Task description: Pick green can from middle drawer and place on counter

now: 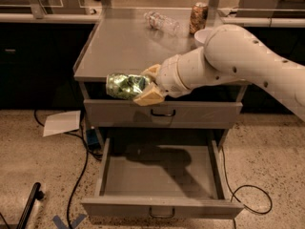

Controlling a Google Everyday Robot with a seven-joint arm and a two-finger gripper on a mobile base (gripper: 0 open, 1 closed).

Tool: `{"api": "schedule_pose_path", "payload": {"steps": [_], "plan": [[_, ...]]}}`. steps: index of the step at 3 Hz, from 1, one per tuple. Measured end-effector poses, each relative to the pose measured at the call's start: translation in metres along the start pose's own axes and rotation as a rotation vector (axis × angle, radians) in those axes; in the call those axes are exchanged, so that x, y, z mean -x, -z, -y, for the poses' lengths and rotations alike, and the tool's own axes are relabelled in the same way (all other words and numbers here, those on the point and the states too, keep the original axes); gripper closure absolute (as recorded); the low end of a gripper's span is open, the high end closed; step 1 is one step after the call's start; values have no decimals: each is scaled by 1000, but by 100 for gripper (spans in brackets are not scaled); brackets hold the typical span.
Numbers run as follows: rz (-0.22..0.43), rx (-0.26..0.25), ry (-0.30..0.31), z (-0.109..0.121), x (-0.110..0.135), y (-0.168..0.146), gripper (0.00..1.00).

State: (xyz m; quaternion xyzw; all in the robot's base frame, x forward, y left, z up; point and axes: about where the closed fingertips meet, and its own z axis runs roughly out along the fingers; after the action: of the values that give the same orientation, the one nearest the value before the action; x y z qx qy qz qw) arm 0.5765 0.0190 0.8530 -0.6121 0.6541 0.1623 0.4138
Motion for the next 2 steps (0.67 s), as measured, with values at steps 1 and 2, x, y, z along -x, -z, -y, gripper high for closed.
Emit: {"api": "schedule_pose_path", "payload": {"steps": [1, 2], "plan": [[26, -5, -11, 2, -6, -7, 100], [37, 10, 19, 28, -16, -17, 100]]}}
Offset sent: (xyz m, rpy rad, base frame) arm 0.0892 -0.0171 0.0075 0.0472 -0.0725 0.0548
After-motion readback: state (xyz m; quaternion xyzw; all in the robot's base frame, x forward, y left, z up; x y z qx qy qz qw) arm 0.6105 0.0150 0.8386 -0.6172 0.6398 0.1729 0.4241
